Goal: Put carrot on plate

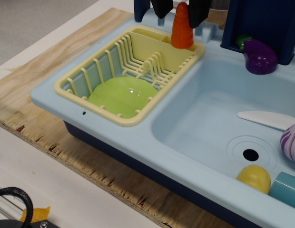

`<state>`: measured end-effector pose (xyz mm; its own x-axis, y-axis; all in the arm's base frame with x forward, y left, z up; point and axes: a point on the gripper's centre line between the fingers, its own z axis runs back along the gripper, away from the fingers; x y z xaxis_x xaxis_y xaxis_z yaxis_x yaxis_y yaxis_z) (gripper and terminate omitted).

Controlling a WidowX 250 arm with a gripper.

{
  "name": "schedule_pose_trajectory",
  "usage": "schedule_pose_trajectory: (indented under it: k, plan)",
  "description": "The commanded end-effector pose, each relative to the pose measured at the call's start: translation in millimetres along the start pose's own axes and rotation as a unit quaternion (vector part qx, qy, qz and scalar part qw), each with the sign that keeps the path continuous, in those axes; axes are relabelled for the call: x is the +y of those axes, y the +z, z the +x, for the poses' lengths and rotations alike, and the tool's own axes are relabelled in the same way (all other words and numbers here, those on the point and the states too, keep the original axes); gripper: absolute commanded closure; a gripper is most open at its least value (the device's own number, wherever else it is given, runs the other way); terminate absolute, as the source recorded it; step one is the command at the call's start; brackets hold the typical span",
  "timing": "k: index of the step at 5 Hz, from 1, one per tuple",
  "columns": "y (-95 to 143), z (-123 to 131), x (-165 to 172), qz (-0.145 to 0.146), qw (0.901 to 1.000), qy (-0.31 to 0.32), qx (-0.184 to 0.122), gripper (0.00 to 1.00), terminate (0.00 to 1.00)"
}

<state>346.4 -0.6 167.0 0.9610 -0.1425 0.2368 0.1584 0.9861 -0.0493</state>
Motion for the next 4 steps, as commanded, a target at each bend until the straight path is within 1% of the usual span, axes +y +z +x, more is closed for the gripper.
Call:
schedule_pose_trajectory:
  k: [1, 2, 3, 4]
  plan:
    - [-1, -1, 1, -0.002, 0.9998, 0.017, -0.008, 1.0, 0.0]
    - [-1, -1, 1, -0.005, 0.9998, 0.021, 0.003, 1.0, 0.0]
    - [3, -4, -1, 0.0, 0.9995, 0.03, 0.011, 1.0, 0.0]
    - [16, -13, -5, 0.011, 0.9975, 0.056, 0.042, 1.0, 0.0]
